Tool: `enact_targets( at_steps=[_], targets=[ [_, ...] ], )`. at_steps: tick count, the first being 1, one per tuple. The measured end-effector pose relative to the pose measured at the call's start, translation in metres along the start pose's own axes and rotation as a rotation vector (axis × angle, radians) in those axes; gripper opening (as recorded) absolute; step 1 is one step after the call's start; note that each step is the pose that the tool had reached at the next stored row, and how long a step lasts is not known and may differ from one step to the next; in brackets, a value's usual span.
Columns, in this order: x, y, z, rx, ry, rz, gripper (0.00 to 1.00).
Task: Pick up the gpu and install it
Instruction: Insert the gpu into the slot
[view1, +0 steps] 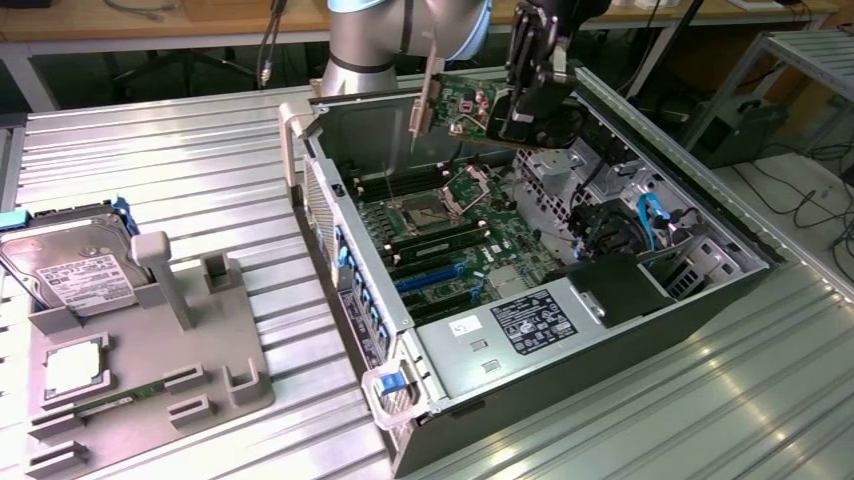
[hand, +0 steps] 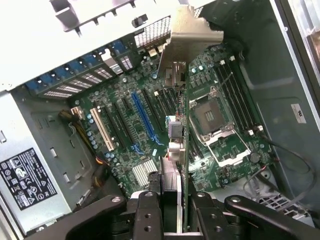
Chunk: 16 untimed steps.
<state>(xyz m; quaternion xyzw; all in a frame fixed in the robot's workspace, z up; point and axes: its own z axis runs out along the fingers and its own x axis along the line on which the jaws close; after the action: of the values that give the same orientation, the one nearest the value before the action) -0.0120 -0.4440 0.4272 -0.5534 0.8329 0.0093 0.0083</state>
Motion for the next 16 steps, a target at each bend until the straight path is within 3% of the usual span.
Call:
enact_targets(
  at_steps=[11, 15, 16],
  targets=[
    [0.0000, 0.0000, 0.0002, -0.0033, 0.0007, -0.138, 0.28],
    [0.0000, 0.0000, 0.0009, -0.0089, -0.0129, -0.176, 0.28],
    [-0.0001, 0.0000, 0.0011, -0.0080, -0.0142, -0.181, 0.28]
  ],
)
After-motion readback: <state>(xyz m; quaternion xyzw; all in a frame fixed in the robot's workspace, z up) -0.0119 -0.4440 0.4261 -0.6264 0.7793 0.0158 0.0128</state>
